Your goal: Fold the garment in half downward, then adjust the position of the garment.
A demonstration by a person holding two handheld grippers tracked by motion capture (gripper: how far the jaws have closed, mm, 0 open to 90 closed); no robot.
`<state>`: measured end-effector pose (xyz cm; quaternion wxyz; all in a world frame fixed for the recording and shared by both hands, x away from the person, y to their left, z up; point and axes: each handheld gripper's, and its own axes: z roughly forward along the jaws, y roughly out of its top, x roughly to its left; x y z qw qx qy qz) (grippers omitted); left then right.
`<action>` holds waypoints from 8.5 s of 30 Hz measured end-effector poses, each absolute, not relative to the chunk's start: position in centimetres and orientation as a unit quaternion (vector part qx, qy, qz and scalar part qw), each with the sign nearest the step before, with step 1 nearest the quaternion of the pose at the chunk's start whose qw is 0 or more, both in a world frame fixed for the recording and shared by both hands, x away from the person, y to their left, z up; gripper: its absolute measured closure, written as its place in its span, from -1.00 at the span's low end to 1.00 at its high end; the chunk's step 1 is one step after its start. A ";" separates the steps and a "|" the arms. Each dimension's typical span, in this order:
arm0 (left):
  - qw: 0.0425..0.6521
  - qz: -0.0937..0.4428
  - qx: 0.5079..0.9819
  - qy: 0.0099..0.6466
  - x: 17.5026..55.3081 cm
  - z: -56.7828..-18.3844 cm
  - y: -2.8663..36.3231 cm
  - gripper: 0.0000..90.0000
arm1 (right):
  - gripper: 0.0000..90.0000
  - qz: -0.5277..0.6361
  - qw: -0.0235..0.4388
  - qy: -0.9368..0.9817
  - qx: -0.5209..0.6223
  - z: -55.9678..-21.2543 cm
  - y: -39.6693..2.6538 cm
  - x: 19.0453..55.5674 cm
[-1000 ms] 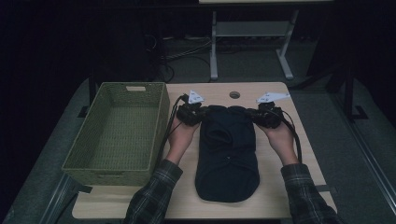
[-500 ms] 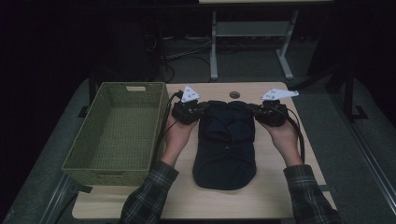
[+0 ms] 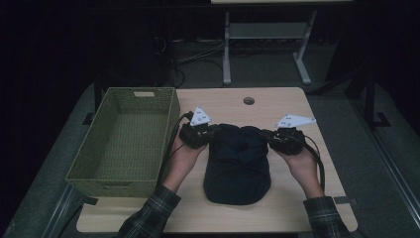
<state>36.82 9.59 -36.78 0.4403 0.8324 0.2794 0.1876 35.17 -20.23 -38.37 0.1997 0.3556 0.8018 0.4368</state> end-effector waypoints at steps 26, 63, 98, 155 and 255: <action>0.428 0.105 0.854 0.276 32.6 -40.0 10.5 0.80 | 0.71 0.427 0.133 0.819 0.360 -41.6 -20.4 30.7; 0.457 0.097 0.842 0.268 30.2 -37.3 12.2 0.79 | 0.70 0.474 0.110 0.793 0.367 -39.6 -22.8 27.5; 0.388 0.095 0.860 0.317 37.0 -42.2 8.4 0.97 | 1.00 0.415 0.092 0.828 0.367 -44.1 -19.7 24.8; 0.322 0.085 0.914 0.233 28.9 -44.1 8.1 1.00 | 1.00 0.368 0.131 0.813 0.432 -46.4 -20.3 34.1; 0.382 -0.019 0.849 0.364 35.7 -45.6 9.9 0.57 | -0.94 0.333 0.184 0.791 0.479 -48.3 -26.2 27.5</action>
